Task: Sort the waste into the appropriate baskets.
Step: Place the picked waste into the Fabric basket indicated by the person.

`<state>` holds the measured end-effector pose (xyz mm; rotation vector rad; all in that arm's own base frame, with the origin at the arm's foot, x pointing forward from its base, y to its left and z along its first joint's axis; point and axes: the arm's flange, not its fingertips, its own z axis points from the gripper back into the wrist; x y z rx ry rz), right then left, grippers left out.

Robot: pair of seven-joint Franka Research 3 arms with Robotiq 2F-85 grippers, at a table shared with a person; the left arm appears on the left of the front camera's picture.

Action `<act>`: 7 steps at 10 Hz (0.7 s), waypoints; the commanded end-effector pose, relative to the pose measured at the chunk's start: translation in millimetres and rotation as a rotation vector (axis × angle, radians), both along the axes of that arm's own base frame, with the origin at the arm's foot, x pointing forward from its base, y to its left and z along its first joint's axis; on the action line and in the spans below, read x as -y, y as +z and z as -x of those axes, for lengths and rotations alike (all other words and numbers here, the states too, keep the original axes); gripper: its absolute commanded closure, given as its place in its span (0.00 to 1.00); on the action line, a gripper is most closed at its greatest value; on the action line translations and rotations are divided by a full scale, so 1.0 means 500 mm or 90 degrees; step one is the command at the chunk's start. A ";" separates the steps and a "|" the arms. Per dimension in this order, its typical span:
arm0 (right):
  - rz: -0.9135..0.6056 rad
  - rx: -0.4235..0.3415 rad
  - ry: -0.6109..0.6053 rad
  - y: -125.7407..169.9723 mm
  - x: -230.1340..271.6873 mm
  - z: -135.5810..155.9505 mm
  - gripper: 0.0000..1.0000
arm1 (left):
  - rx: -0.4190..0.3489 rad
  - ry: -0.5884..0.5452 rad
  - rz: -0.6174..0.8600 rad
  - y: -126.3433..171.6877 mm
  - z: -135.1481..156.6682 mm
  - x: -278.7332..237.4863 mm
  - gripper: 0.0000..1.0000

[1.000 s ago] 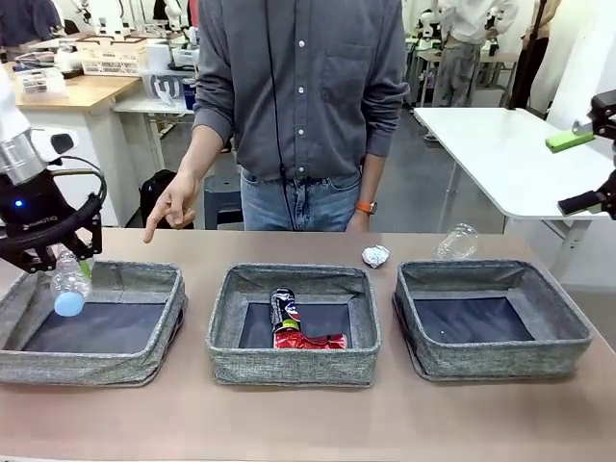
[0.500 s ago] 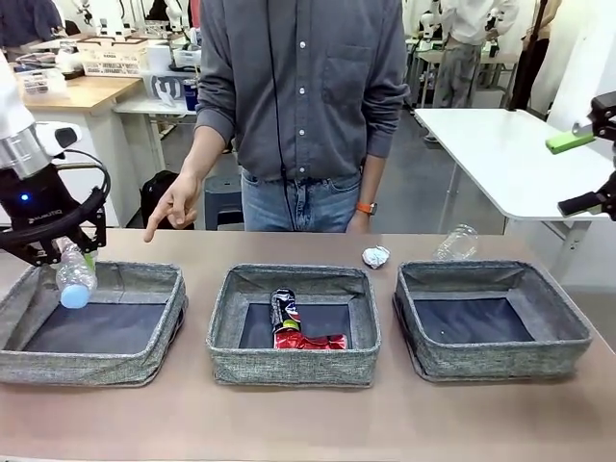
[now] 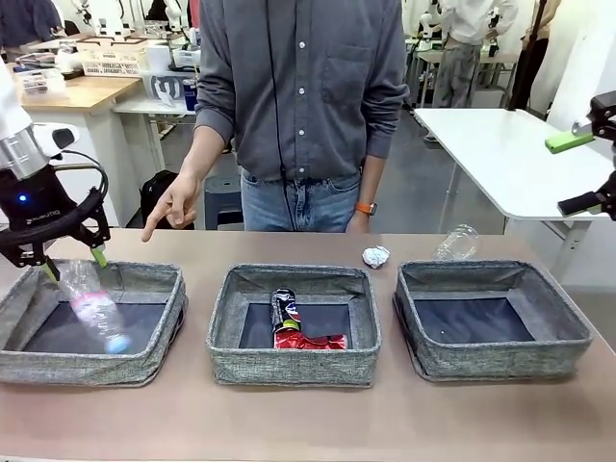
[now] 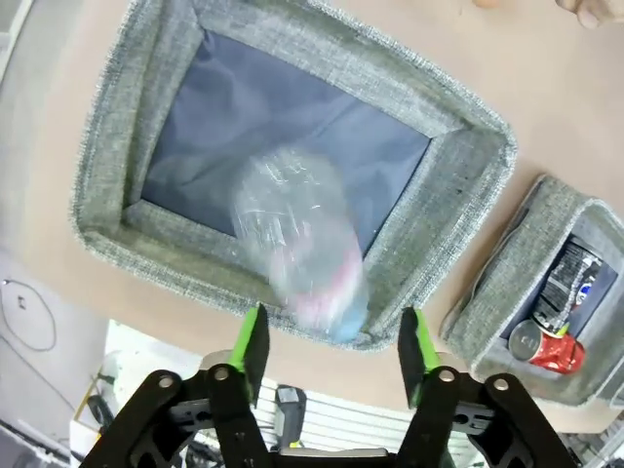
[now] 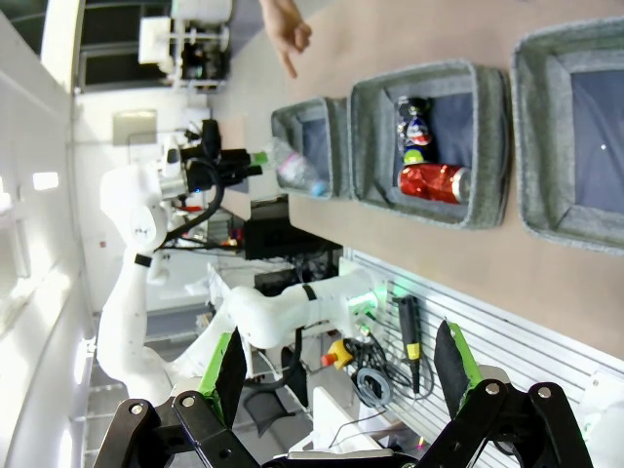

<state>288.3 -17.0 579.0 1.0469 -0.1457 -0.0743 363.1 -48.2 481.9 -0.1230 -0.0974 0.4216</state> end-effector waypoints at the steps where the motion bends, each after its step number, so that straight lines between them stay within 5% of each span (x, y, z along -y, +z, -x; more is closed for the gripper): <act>1: -0.001 -0.003 0.003 0.001 0.003 0.003 0.00 | 0.005 0.017 -0.001 -0.005 -0.001 0.003 0.00; 7: -0.001 -0.003 0.003 0.001 0.003 0.003 0.00 | 0.020 -0.005 0.001 0.019 0.003 0.024 0.00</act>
